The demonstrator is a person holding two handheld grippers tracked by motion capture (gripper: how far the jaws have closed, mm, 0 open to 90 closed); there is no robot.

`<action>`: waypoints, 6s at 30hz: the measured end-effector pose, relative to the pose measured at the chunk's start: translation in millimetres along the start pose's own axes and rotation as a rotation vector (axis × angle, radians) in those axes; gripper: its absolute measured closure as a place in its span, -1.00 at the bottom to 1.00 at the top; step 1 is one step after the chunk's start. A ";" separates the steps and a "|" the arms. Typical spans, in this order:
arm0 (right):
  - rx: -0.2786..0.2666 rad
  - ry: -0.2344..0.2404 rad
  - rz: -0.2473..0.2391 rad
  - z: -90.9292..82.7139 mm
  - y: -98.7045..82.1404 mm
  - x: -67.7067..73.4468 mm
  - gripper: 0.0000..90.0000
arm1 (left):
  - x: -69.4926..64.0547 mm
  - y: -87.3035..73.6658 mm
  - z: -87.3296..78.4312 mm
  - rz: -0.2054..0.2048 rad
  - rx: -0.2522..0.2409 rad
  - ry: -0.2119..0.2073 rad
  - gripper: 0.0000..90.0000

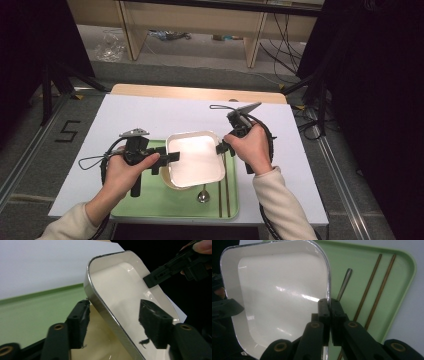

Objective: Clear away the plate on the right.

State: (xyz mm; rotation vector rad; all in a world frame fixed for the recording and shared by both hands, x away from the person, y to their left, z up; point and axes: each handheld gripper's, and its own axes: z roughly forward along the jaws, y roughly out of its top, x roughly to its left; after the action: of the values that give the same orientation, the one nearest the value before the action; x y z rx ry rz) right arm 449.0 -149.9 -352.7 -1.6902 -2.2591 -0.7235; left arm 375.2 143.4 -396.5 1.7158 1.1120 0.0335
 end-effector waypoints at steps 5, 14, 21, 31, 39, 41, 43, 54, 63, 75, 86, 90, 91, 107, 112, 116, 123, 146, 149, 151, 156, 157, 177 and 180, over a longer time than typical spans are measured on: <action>-0.034 -0.002 -0.024 -1.7 -1.7 6.3 0.99 | 2.2 0.6 -3.4 0.011 -0.009 0.016 0.30; -0.052 -0.002 -0.088 -2.1 -5.2 17.4 0.98 | 10.0 9.6 -20.4 -0.001 -0.096 0.045 0.76; -0.071 0.060 -0.105 -3.5 -6.8 30.2 0.85 | 18.3 16.0 -33.7 -0.021 -0.100 0.058 0.79; -0.210 0.068 -0.198 -20.6 -4.8 27.3 0.29 | 41.1 19.5 -48.1 -0.088 -0.077 0.054 0.79; -0.336 0.078 -0.174 -46.8 -3.6 5.9 0.21 | 54.3 19.7 -61.3 -0.116 -0.066 0.059 0.79; -0.364 0.054 -0.154 -52.4 -3.3 -0.2 0.21 | 56.0 19.2 -63.8 -0.131 -0.070 0.062 0.79; -0.402 0.052 -0.149 -57.3 -2.8 -6.1 0.21 | 58.5 18.9 -66.9 -0.136 -0.074 0.065 0.79; -0.463 0.020 -0.106 -71.0 -1.8 -31.2 0.18 | 74.4 13.4 -86.9 -0.179 -0.074 0.077 0.79; -0.493 0.014 -0.077 -80.8 -3.3 -42.0 0.18 | 92.5 7.0 -97.7 -0.221 -0.059 0.085 0.79; -0.499 0.032 -0.032 -85.4 -3.8 -52.5 0.18 | 117.2 -0.5 -106.4 -0.272 -0.006 0.104 0.79; -0.477 0.023 -0.043 -81.5 -2.2 -55.6 0.18 | 130.4 -3.9 -110.9 -0.314 0.008 0.099 0.79; -0.466 0.035 -0.006 -82.3 -2.7 -53.8 0.18 | 137.0 -5.3 -113.7 -0.322 0.022 0.111 0.79; -0.466 0.036 -0.004 -82.5 -2.8 -53.9 0.18 | 138.5 -5.8 -114.1 -0.324 0.026 0.113 0.79; -0.462 0.031 -0.018 -80.4 -1.9 -55.3 0.17 | 148.8 -12.9 -99.6 -0.335 0.106 0.170 0.79; -0.457 0.034 -0.013 -79.8 -1.8 -55.2 0.17 | 149.9 -14.1 -91.7 -0.335 0.134 0.170 0.79; -0.445 0.020 -0.028 -78.7 -1.2 -55.9 0.17 | 151.5 -15.1 -84.8 -0.340 0.152 0.168 0.79; -0.439 0.032 -0.009 -77.0 -1.0 -54.1 0.16 | 152.2 -14.6 -73.2 -0.339 0.176 0.157 0.79; -0.433 0.026 -0.024 -73.2 0.4 -54.6 0.16 | 156.2 -15.8 -46.3 -0.445 0.161 0.187 0.76; -0.425 0.029 -0.013 -72.9 0.3 -53.5 0.16 | 155.8 -18.0 -44.3 -0.452 0.158 0.197 0.75; -0.426 0.025 -0.016 -72.8 0.3 -53.3 0.16 | 156.5 -20.1 -43.2 -0.447 0.163 0.199 0.74; -0.422 0.026 -0.034 -71.5 1.0 -54.7 0.16 | 155.9 -22.2 -42.4 -0.426 0.186 0.217 0.71; -0.422 0.026 -0.034 -71.5 1.0 -54.7 0.16 | 155.9 -22.2 -42.4 -0.426 0.186 0.217 0.70; -0.417 0.022 -0.018 -68.8 1.3 -57.5 0.13 | 139.9 -15.4 -50.5 -0.187 0.157 0.331 0.25; -0.424 0.014 -0.023 -68.9 1.3 -58.9 0.11 | 136.9 -12.8 -56.0 -0.120 0.118 0.339 0.11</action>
State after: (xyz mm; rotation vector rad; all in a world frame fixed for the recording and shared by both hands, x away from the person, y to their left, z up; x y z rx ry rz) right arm 461.0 -233.9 -320.8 -1.8210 -2.2317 -1.2897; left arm 416.5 277.7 -444.2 1.7869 1.4897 0.1930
